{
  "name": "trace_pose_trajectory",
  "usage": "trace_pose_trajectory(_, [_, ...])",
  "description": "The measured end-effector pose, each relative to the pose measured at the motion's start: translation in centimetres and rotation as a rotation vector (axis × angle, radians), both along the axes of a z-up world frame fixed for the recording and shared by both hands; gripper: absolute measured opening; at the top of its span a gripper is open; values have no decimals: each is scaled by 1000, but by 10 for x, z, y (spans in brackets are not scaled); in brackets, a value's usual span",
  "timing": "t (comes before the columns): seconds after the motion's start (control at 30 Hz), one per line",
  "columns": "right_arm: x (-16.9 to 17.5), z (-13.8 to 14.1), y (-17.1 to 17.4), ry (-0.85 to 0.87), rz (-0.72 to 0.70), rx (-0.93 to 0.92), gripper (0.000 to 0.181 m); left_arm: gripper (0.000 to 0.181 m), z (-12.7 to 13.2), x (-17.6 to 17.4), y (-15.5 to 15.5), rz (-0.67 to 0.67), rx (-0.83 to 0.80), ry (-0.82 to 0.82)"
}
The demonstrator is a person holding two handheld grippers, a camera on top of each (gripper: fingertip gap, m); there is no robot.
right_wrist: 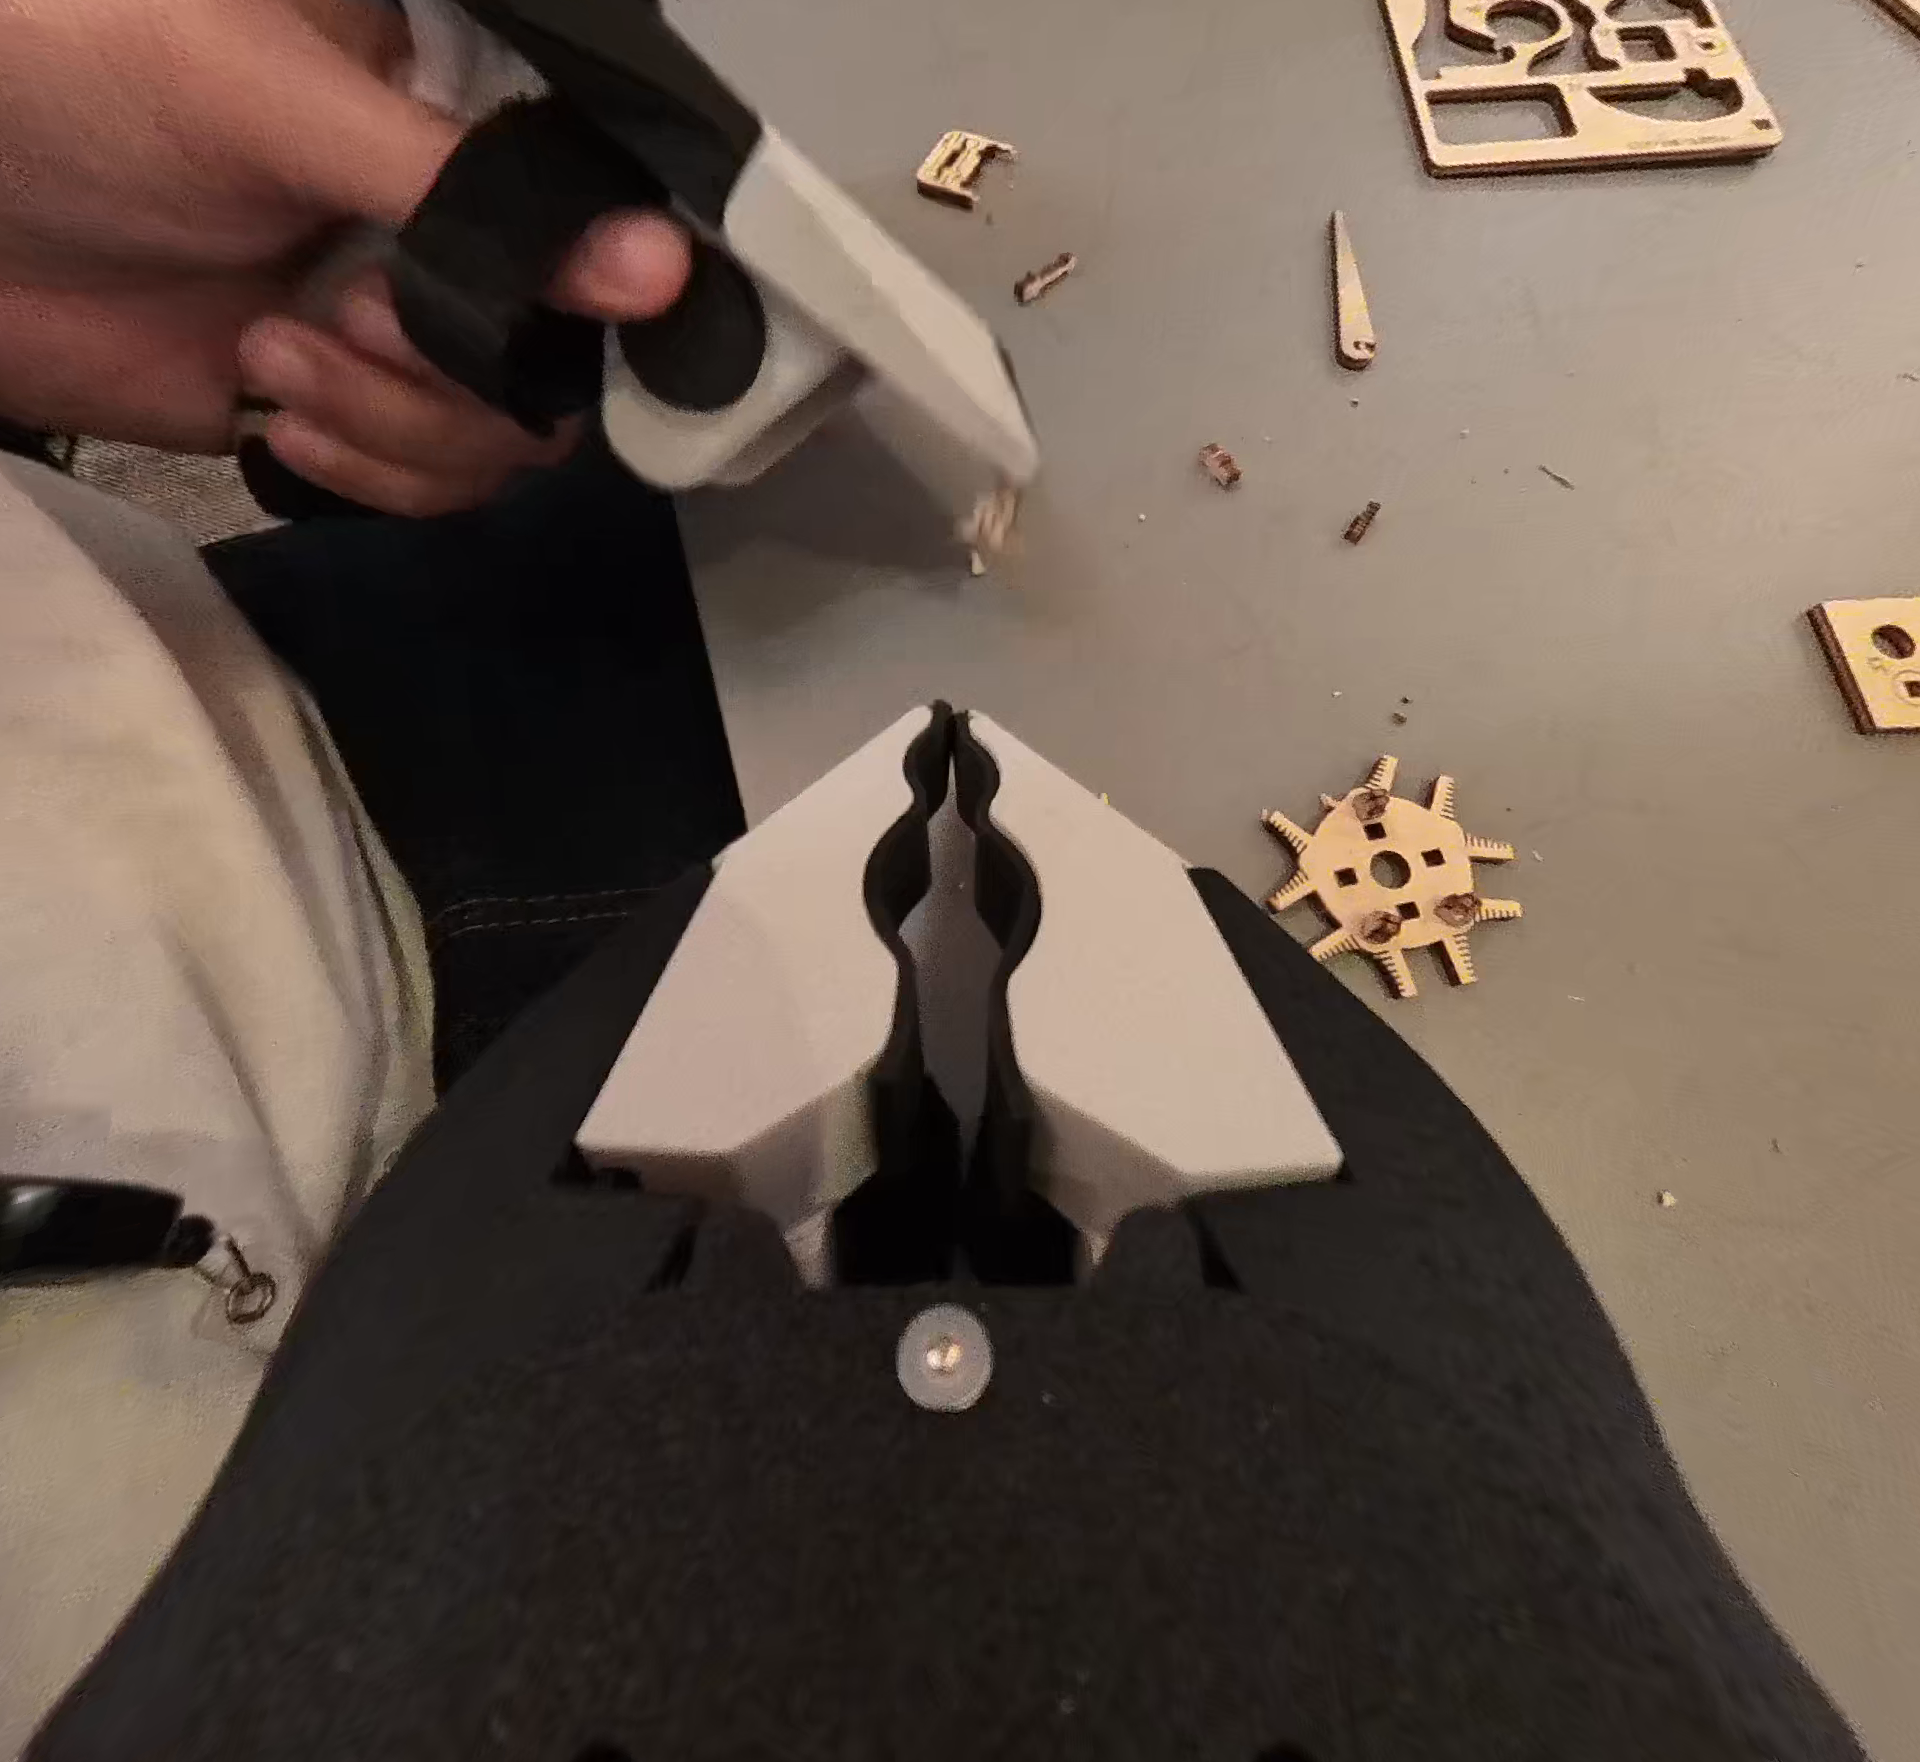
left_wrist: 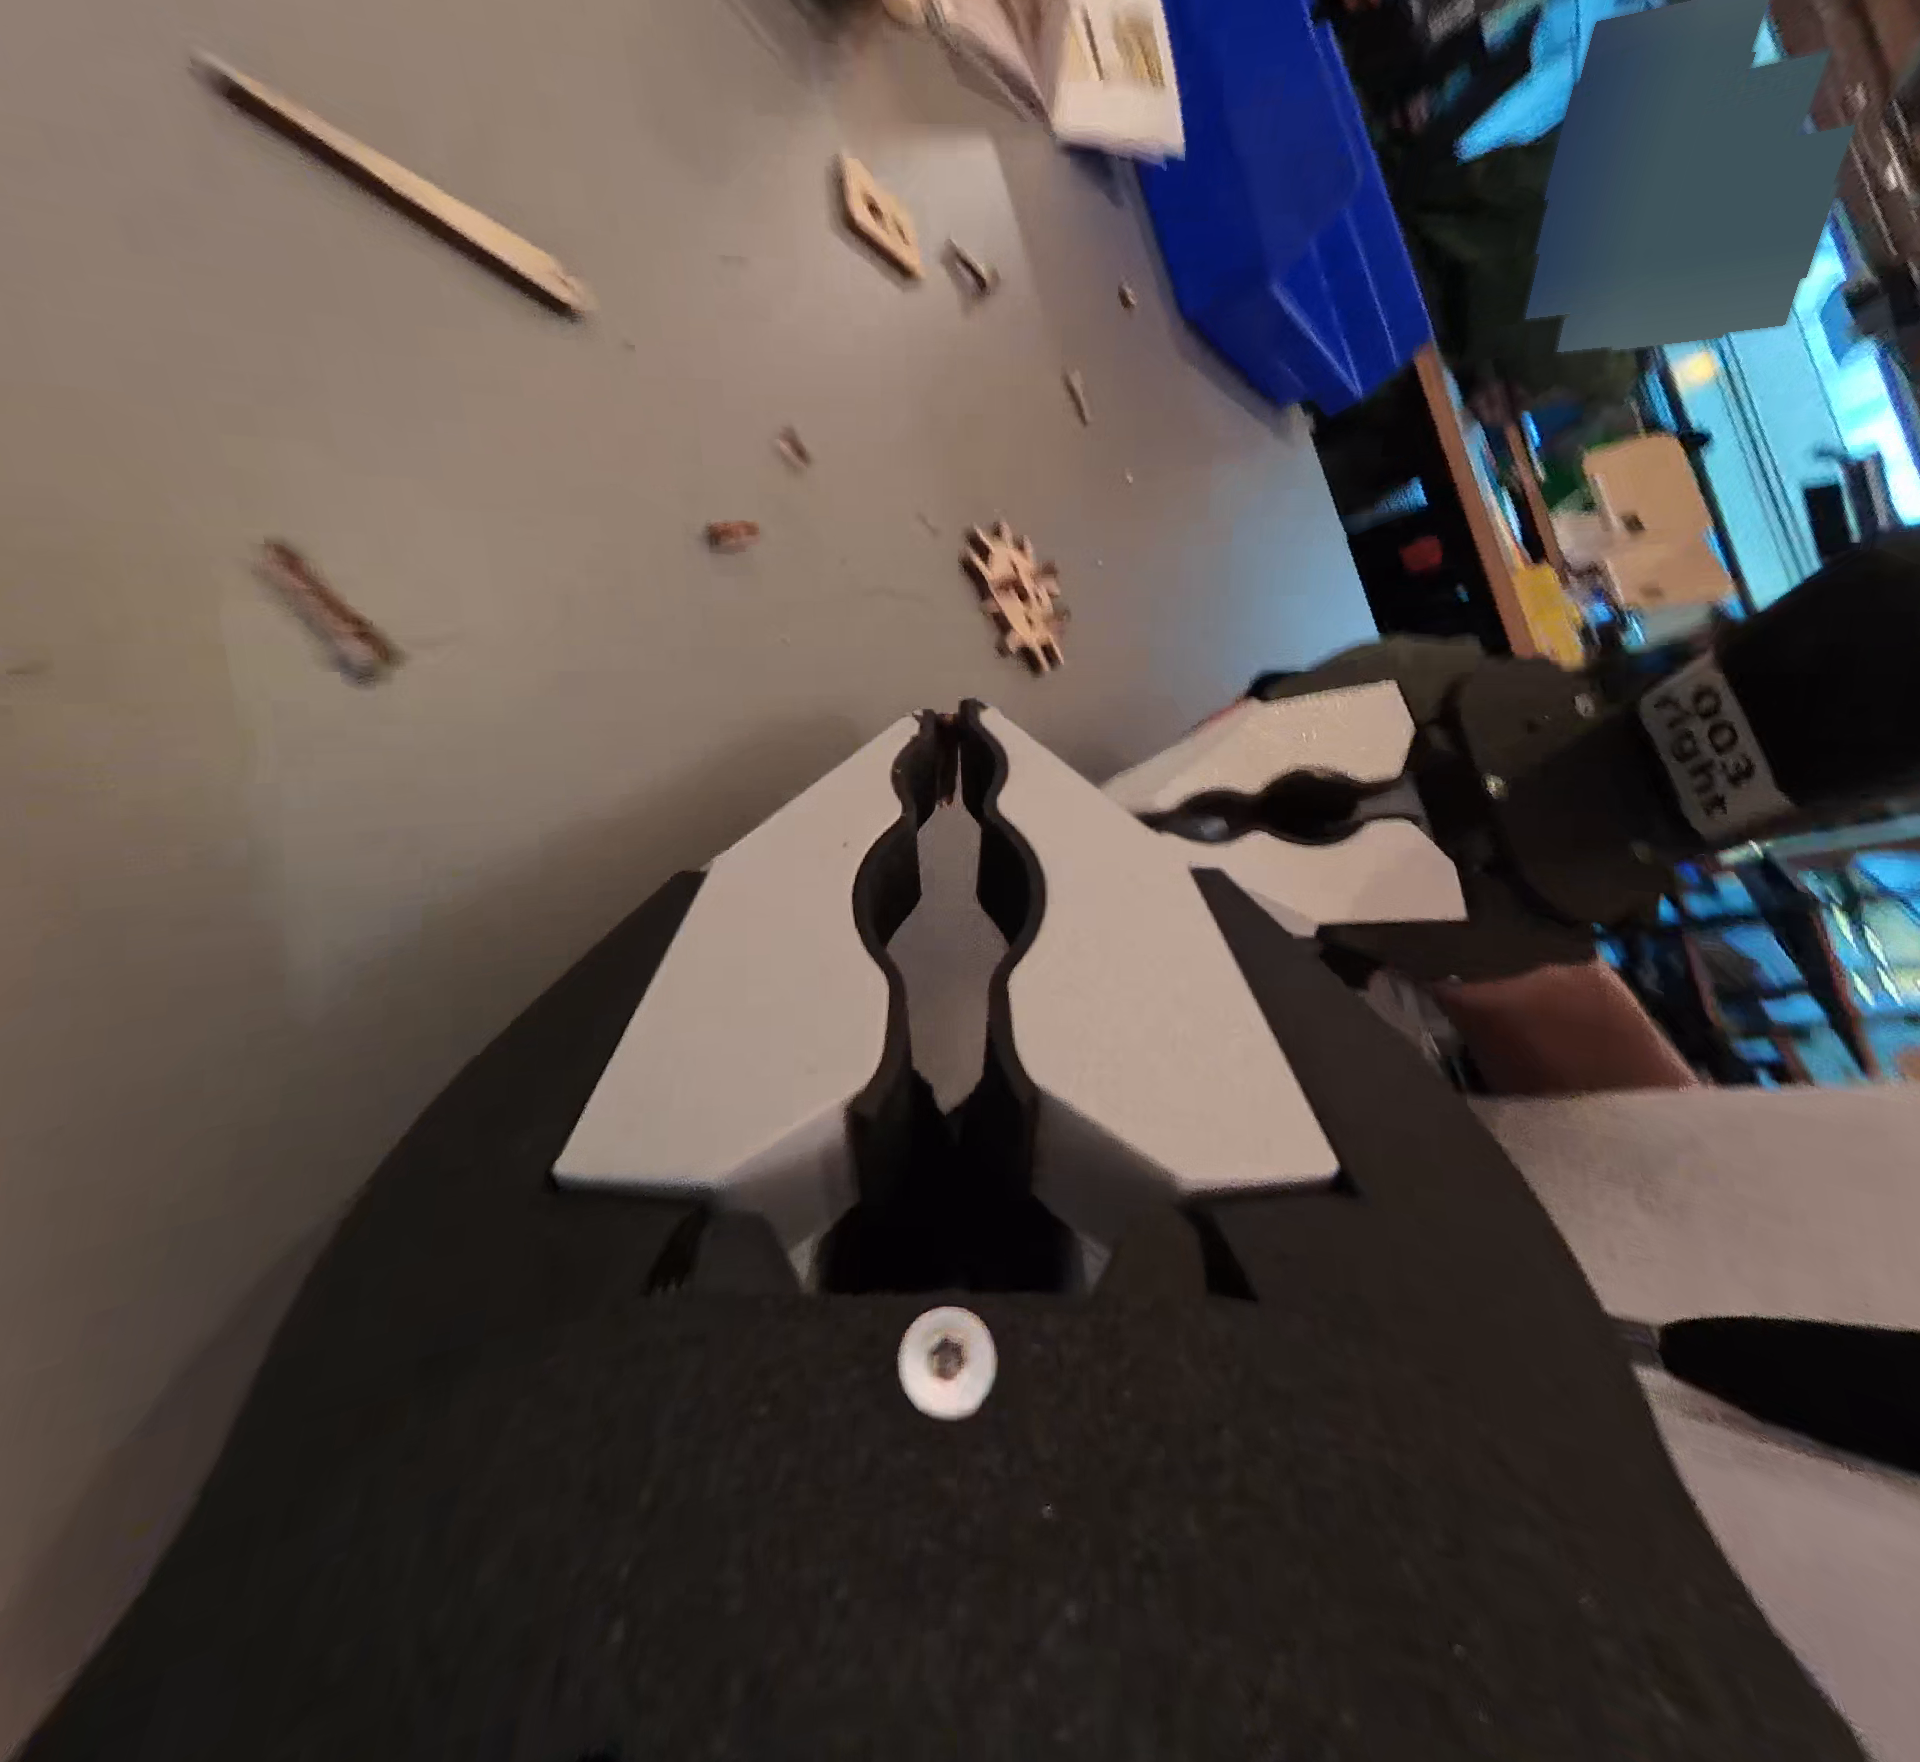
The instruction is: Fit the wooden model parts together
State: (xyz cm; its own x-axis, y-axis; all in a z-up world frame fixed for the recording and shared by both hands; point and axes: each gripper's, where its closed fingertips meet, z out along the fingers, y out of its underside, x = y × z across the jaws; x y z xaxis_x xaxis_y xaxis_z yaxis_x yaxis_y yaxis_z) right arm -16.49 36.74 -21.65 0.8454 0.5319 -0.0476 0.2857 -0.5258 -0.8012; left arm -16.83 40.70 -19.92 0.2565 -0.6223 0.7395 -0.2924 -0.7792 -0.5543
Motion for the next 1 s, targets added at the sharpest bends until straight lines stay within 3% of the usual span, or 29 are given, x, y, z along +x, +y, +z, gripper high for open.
trace_pose_trajectory(0.1, [5,6,1,112,-14,-34,0,1,10,-18,34,71,115,31])
trace_pose_trajectory(0.2, [18,18,5,248,-51,-45,0,1,23,-48,88,93,374,142])
trace_pose_trajectory(0.3, [34,23,8,291,-88,-44,0,1,21,-69,132,-34,716,331])
trace_pose_trajectory(0.4, [41,19,7,270,-91,-62,0,1,6,-66,151,-250,1039,453])
trace_pose_trajectory(0.47, [38,21,4,300,-96,-72,0,1,-4,-63,163,-308,1161,538])
trace_pose_trajectory(0.57, [35,30,1,350,-116,-66,0,1,-12,-53,158,-375,1221,535])
trace_pose_trajectory(0.63, [38,33,1,357,-142,-53,0,1,0,-41,147,-354,1204,452])
trace_pose_trajectory(0.7, [40,36,-1,366,-158,-43,1,1,18,-26,121,-338,1065,307])
trace_pose_trajectory(0.8, [32,48,1,447,-128,-8,12,1,59,2,49,-331,577,-91])
trace_pose_trajectory(0.9, [17,67,12,620,-107,18,22,0,95,18,17,-258,114,-374])
trace_pose_trajectory(0.93, [12,78,14,714,-98,22,22,0,100,20,11,-263,48,-412])
trace_pose_trajectory(1.0, [4,95,14,855,-72,24,24,0,98,20,-3,-313,66,-404])
